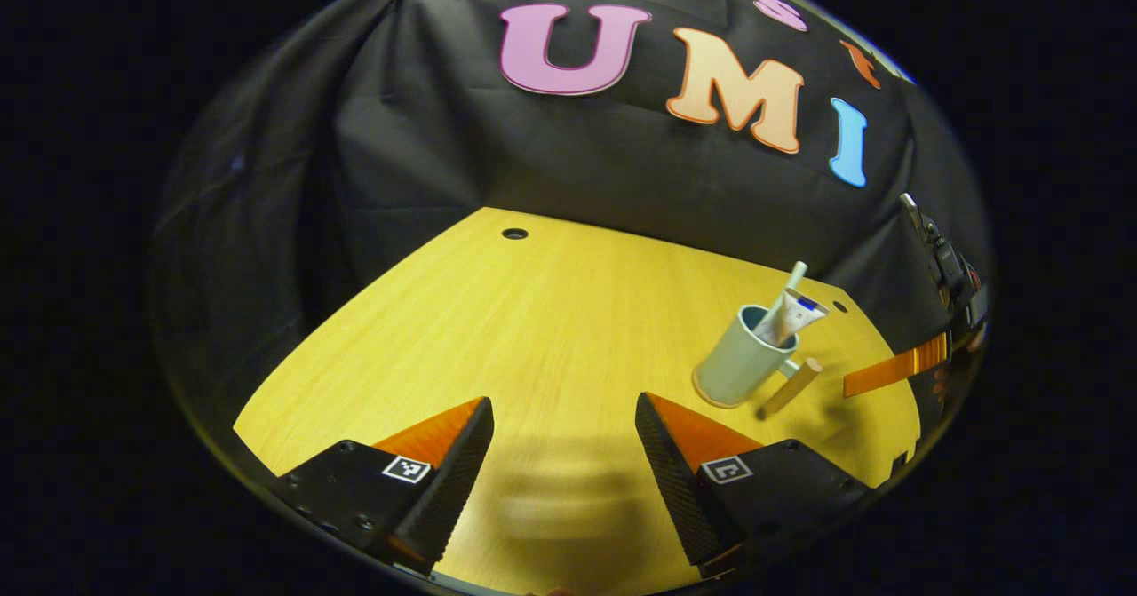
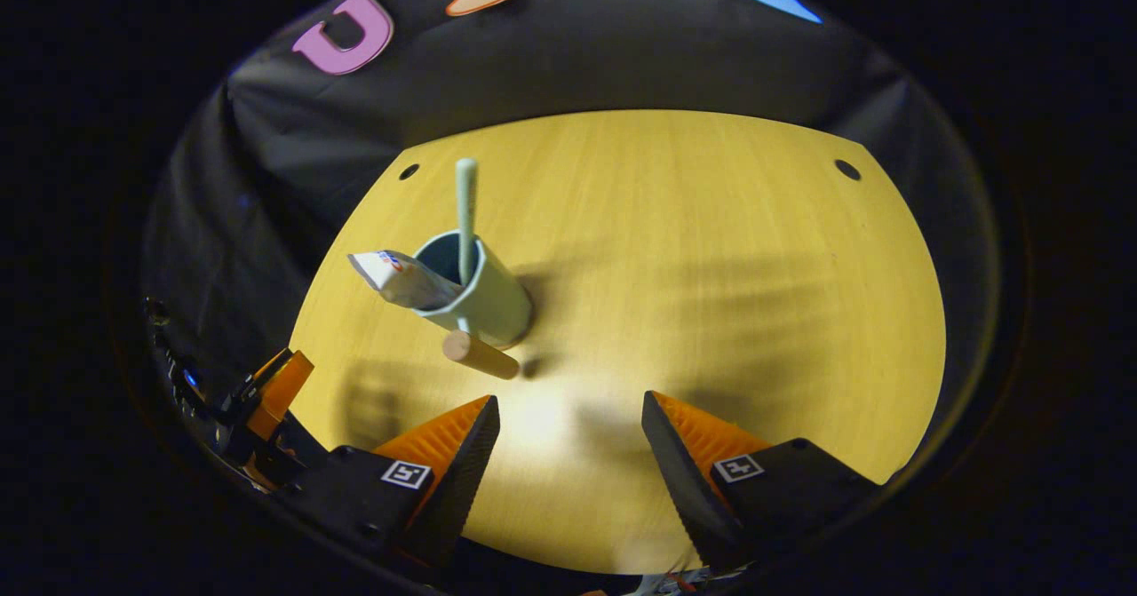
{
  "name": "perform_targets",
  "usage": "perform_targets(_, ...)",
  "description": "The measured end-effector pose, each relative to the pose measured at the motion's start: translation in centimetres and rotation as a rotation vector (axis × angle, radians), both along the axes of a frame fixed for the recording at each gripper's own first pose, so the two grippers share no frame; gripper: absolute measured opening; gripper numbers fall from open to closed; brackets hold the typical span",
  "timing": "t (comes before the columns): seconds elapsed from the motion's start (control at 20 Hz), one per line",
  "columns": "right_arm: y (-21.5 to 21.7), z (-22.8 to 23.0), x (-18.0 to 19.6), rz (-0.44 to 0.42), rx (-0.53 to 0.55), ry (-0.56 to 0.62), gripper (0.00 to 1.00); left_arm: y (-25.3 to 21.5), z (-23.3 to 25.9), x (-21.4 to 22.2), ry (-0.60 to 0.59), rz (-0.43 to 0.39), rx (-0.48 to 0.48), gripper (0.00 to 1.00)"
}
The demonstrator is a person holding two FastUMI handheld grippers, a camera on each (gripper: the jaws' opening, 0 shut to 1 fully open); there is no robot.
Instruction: Put the toothbrush and toothpaste on the desktop into the cup, then pick up the cup and place it on the coaster on the desktop.
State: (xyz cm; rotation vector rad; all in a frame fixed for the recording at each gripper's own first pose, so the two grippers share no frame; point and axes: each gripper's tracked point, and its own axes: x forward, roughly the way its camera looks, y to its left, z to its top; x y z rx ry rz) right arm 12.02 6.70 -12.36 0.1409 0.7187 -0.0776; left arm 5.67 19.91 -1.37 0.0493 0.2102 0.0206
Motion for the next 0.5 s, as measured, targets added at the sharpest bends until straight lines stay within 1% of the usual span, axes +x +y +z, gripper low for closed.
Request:
perform_targets(0.15, -2.7, 0.2, -2.8, -0.106, 0.030, -0.070, 0.99, -2.4, -1.1, -0.1, 0.054, -0.054, -0.001, 0.94)
perform_targets(0.2, -3.4, 0.4, -3.6, -0.133, 0.036, -0.099, 0.96, -3.1, -1.4, 0.0, 0.078, -0.064, 0.008, 0.94)
perform_targets(0.25, -3.8, 0.4, -4.2, -0.158, 0.043, -0.128, 0.99, -3.9, -1.5, 0.2, 0.092, -0.075, 0.013, 0.95)
perform_targets(0.3, -4.0, 0.4, -4.8, -0.174, 0.054, -0.147, 0.96, -4.7, -1.3, 0.3, 0.101, -0.096, 0.015, 0.94)
perform_targets(0.35, -3.9, 0.2, -5.2, -0.185, 0.063, -0.160, 0.99, -5.5, -1.1, 0.4, 0.108, -0.119, 0.020, 0.94)
perform_targets(0.4, -3.9, 0.0, -5.6, -0.192, 0.065, -0.165, 0.99, -6.2, -0.8, 0.6, 0.109, -0.137, 0.030, 0.94)
perform_targets(0.45, -4.0, -0.3, -6.0, -0.198, 0.056, -0.169, 0.96, -6.9, -0.5, 0.8, 0.108, -0.156, 0.043, 0.94)
perform_targets(0.5, -4.1, -0.3, -6.4, -0.201, 0.045, -0.174, 0.99, -7.4, -0.3, 0.9, 0.110, -0.173, 0.058, 0.94)
